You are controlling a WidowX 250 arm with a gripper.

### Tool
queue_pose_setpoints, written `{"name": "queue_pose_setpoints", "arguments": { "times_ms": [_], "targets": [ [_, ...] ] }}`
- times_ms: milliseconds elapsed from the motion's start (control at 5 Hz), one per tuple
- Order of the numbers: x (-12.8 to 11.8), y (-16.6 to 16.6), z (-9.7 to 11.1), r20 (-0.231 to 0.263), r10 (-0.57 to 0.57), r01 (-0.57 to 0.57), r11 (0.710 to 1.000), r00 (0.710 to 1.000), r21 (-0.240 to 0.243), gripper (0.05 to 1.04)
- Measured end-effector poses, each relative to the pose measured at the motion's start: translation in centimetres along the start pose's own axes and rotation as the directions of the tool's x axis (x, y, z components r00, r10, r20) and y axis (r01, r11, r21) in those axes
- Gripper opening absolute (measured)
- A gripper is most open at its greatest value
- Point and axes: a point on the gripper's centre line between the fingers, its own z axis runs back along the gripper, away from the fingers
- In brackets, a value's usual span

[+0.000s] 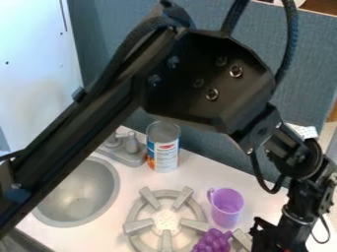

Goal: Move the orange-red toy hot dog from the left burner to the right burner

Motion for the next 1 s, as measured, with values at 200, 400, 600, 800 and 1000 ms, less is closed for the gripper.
{"name": "queue_pose_setpoints", "arguments": {
  "times_ms": [200, 400, 600, 800, 1000],
  "targets": [
    [-2.0, 0.3, 1.1, 0.031, 0.017, -0.017, 1.0, 0.999, -0.018, 1.003],
    [-3.7, 1.5, 5.0, 0.139, 0.051, -0.045, 0.998, 0.989, -0.048, 1.001],
    [-7.0, 4.2, 6.6, 0.145, 0.106, -0.105, 0.994, 0.984, -0.014, 1.001],
    [-9.2, 7.5, 6.8, 0.104, 0.22, -0.231, 0.967, 0.97, 0.109, 1.001],
    [-10.4, 11.6, 7.0, 0.109, 0.292, -0.304, 0.944, 0.95, 0.13, 1.001]
  ]
}}
